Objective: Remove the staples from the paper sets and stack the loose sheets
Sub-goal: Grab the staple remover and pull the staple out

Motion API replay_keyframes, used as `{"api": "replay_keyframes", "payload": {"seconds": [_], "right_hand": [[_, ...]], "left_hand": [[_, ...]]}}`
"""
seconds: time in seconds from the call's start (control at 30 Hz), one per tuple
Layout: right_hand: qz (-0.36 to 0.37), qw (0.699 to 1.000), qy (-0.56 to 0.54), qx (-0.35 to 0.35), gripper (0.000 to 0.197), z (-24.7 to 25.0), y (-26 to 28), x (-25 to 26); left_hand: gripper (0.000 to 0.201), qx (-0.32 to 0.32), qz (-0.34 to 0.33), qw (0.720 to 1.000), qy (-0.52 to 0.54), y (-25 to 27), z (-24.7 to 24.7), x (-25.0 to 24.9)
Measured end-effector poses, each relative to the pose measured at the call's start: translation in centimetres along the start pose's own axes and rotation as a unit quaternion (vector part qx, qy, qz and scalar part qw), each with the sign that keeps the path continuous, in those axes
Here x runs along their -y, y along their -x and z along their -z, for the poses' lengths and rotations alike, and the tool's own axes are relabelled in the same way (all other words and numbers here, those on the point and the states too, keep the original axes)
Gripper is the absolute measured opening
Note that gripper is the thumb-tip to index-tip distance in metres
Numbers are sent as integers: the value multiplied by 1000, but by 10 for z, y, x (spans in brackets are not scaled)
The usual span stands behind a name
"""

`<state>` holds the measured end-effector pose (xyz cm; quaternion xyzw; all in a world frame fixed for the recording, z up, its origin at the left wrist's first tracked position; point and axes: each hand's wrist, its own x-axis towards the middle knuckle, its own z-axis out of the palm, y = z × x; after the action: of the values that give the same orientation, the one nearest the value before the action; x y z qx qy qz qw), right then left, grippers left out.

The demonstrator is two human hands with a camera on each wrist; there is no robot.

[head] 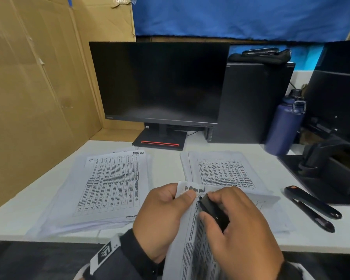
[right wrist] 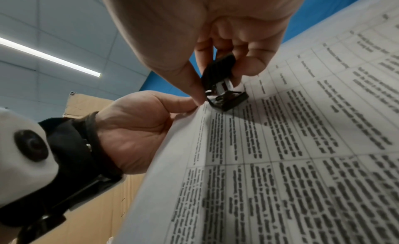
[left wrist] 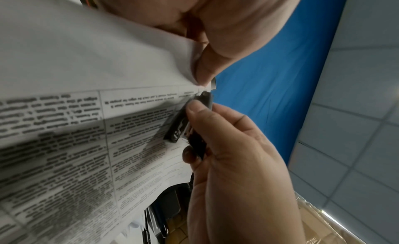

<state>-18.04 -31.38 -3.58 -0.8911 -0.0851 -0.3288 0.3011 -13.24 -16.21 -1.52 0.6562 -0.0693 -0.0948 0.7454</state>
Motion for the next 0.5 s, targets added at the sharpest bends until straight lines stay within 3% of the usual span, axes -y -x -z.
{"api": "replay_keyframes", "payload": {"seconds": [0.17,0.3,0.5], "right_hand": [[-37,998,-46,-3,24,4,0,-3],[-86,987,-133,-38,35,-3,4,1],[-2,990,-61,-126,25,-7,6,10]], "left_hand": [[21,4,-18,1000,-1,2,-5,5],[22,23,-2,997,74,3,-7,0],[20,31,-21,995,93,7,-8,-5]]}}
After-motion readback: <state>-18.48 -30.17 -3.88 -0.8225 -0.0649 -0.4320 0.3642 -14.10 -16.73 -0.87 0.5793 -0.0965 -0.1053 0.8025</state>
